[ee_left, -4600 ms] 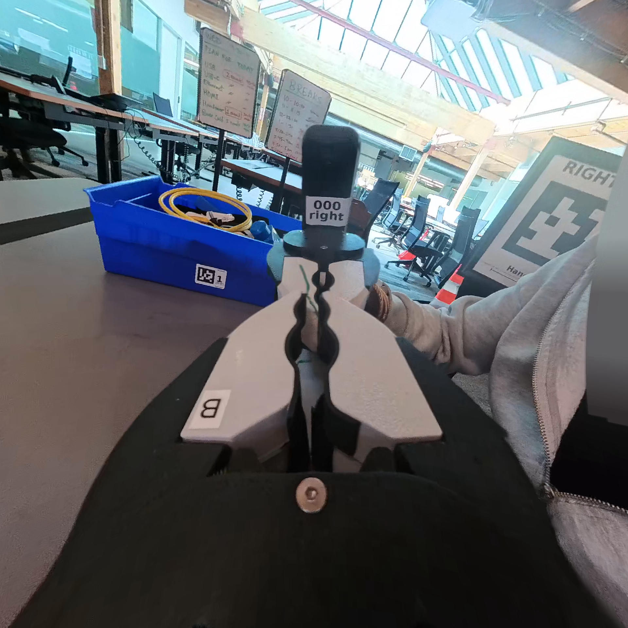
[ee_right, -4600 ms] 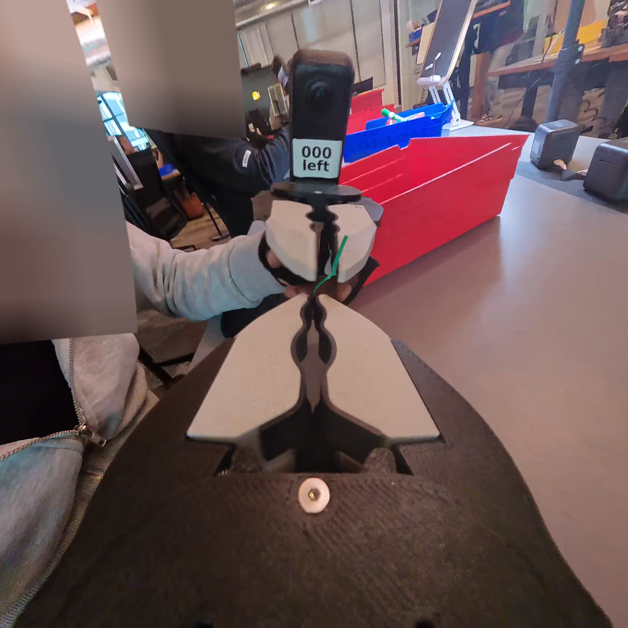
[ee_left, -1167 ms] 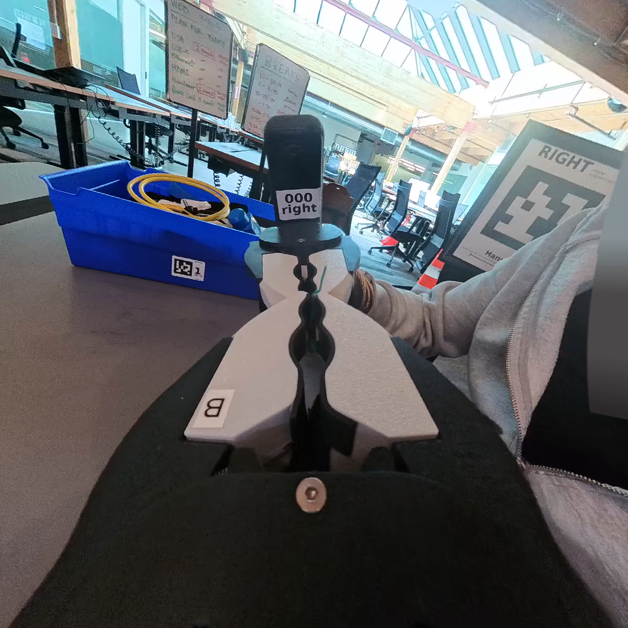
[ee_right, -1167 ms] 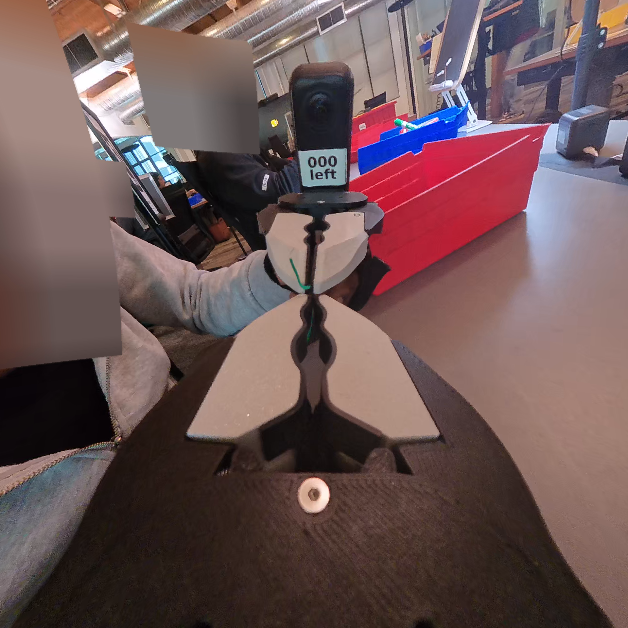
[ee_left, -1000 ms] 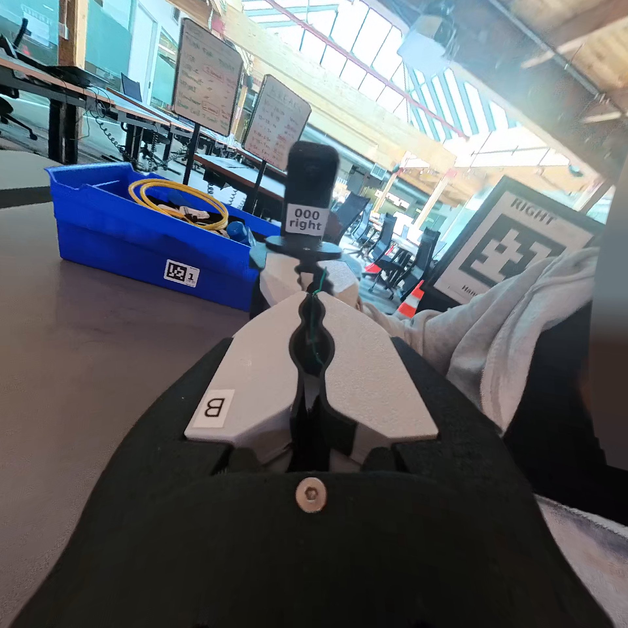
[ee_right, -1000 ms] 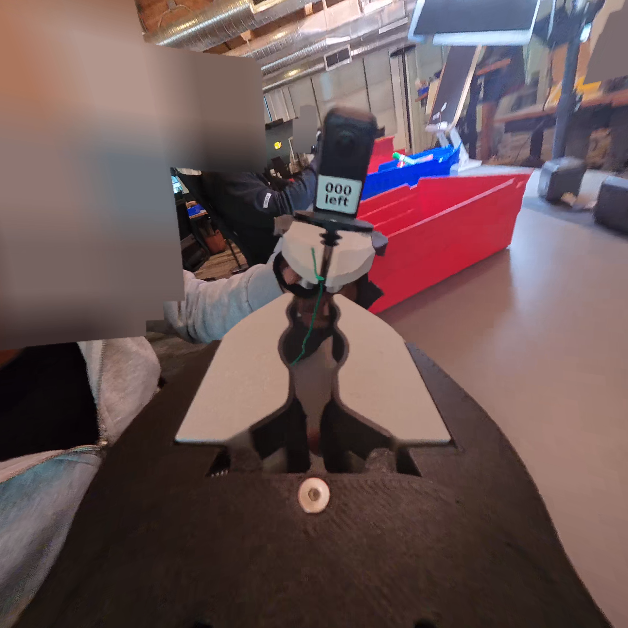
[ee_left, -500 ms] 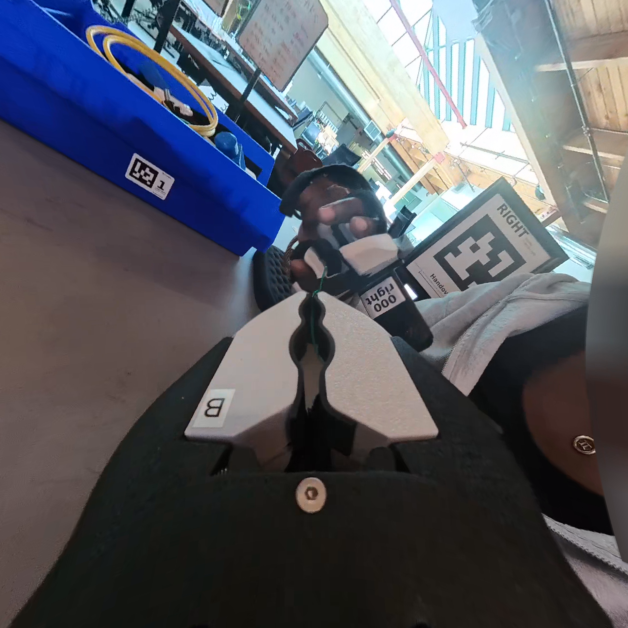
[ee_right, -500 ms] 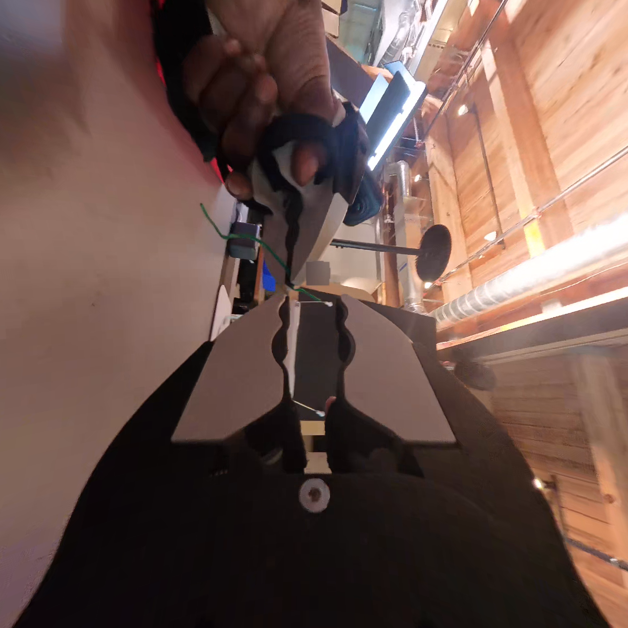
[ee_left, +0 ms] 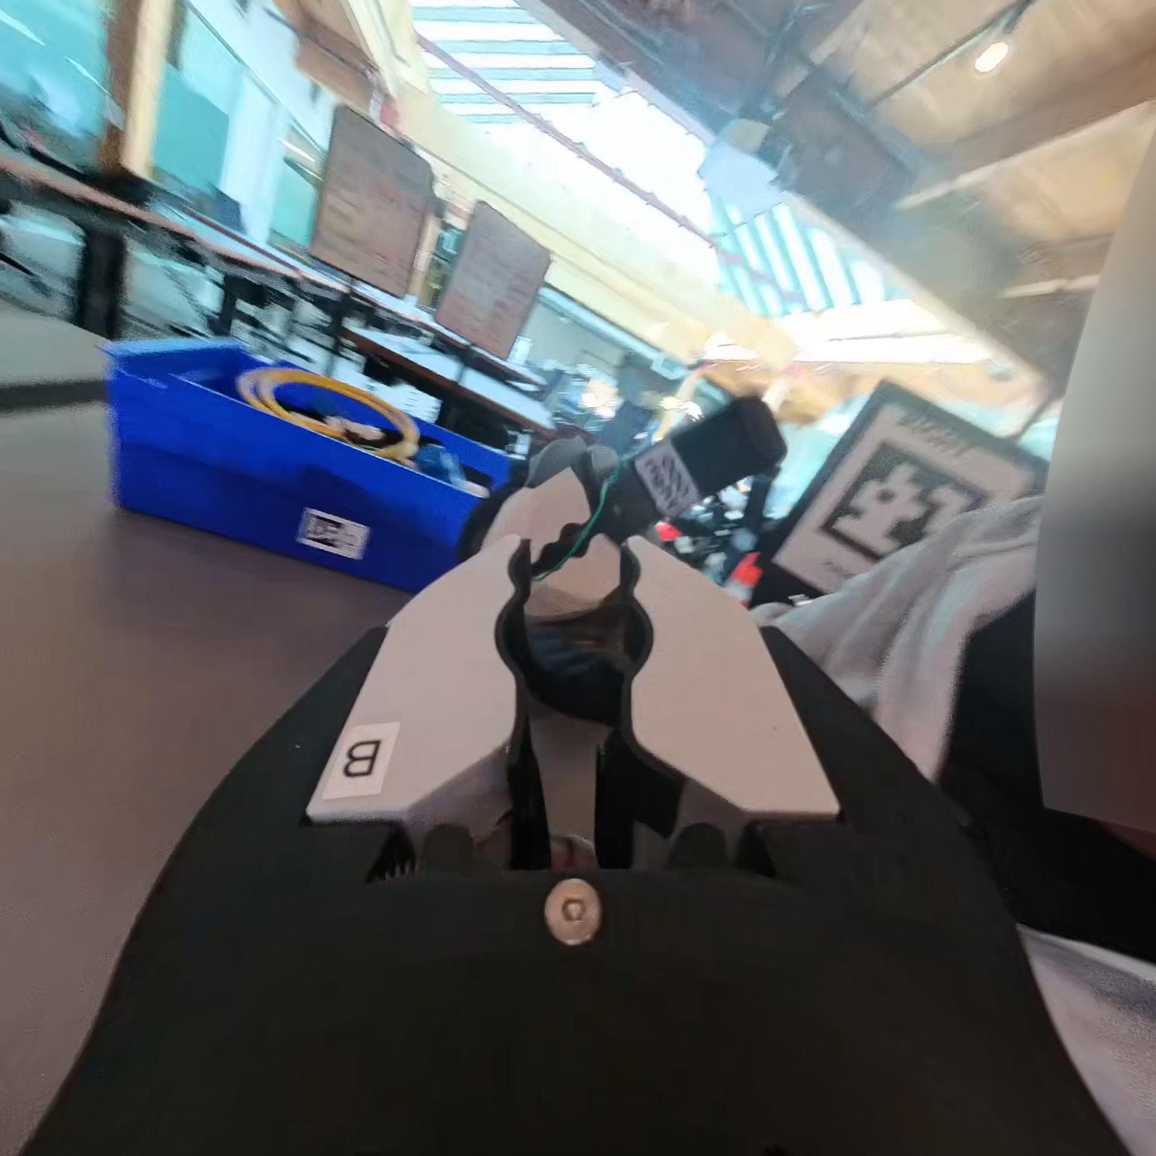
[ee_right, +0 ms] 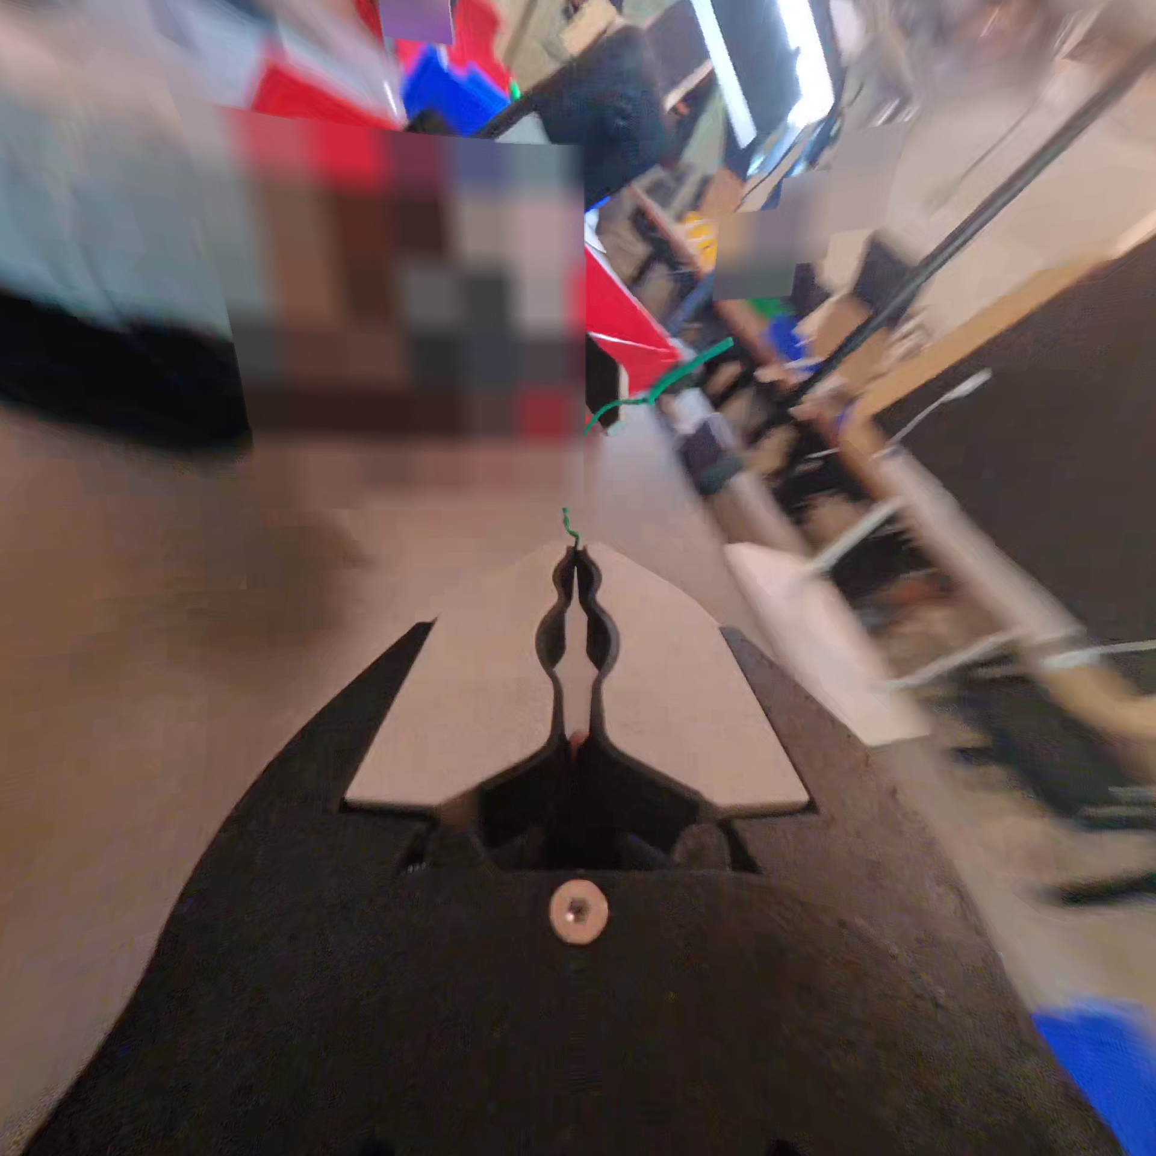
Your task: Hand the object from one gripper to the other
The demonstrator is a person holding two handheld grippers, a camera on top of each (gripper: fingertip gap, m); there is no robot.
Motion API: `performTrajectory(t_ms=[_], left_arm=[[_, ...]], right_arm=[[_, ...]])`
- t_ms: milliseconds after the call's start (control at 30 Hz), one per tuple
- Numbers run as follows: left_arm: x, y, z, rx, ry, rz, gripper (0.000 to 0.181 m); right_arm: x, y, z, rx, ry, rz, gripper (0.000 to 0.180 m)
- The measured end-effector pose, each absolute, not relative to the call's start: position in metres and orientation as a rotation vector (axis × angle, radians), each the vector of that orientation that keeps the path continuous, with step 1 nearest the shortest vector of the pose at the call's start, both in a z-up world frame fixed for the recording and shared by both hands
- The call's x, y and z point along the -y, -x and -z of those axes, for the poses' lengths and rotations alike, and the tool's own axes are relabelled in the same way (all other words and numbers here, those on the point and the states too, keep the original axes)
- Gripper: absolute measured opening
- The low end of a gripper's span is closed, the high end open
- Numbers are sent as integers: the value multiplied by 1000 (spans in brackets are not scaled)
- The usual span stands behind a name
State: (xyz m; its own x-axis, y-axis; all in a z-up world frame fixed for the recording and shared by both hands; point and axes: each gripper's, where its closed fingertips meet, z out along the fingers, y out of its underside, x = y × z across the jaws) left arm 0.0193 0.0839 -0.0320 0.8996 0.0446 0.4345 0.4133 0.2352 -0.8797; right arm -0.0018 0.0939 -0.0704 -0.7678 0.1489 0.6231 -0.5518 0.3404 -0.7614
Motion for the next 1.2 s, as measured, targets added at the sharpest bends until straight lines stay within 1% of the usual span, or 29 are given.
performTrajectory(t_ms=[33,133,233,400,433,500,567,633,667,733,800,900,967,1033,1133,1200], left_arm=[[-83,-16,36,397,1354,164,28],[-90,-16,47,329,1467,-35,30],[-102,-18,55,342,1506,-36,29],[-106,-23,50,375,1434,96,10],[-106,-25,49,365,1440,123,3],[-106,-27,50,369,1448,153,0],[-105,-25,51,387,1451,161,0],[-102,-20,51,410,1449,133,0],[-100,-17,53,423,1461,116,0],[-99,-13,58,440,1490,85,0],[-102,-16,60,432,1499,94,0],[-109,-20,65,418,1538,95,0],[-111,-21,67,410,1550,93,0],[-110,-20,69,405,1564,84,2],[-102,-16,59,401,1524,38,22],[-97,-14,51,404,1475,38,25]], right_arm=[[-92,-1,71,2124,-223,-1659,1],[-89,-15,66,2415,115,-2193,0],[-89,-23,61,2497,244,-2480,0],[-83,-33,65,2563,215,-2472,0],[-82,-33,66,2568,215,-2467,0],[-82,-33,67,2573,216,-2456,0],[-83,-32,68,2590,216,-2433,1],[-86,-27,66,2578,255,-2442,17],[-88,-23,61,2540,296,-2478,20],[-92,-15,50,2421,367,-2591,20],[-92,-11,45,2362,419,-2653,24],[-88,-13,47,2385,443,-2664,16],[-88,-14,46,2375,446,-2688,0],[-88,-16,47,2387,418,-2668,0],[-89,-16,53,2435,360,-2555,0],[-86,-19,61,2489,316,-2456,0]])
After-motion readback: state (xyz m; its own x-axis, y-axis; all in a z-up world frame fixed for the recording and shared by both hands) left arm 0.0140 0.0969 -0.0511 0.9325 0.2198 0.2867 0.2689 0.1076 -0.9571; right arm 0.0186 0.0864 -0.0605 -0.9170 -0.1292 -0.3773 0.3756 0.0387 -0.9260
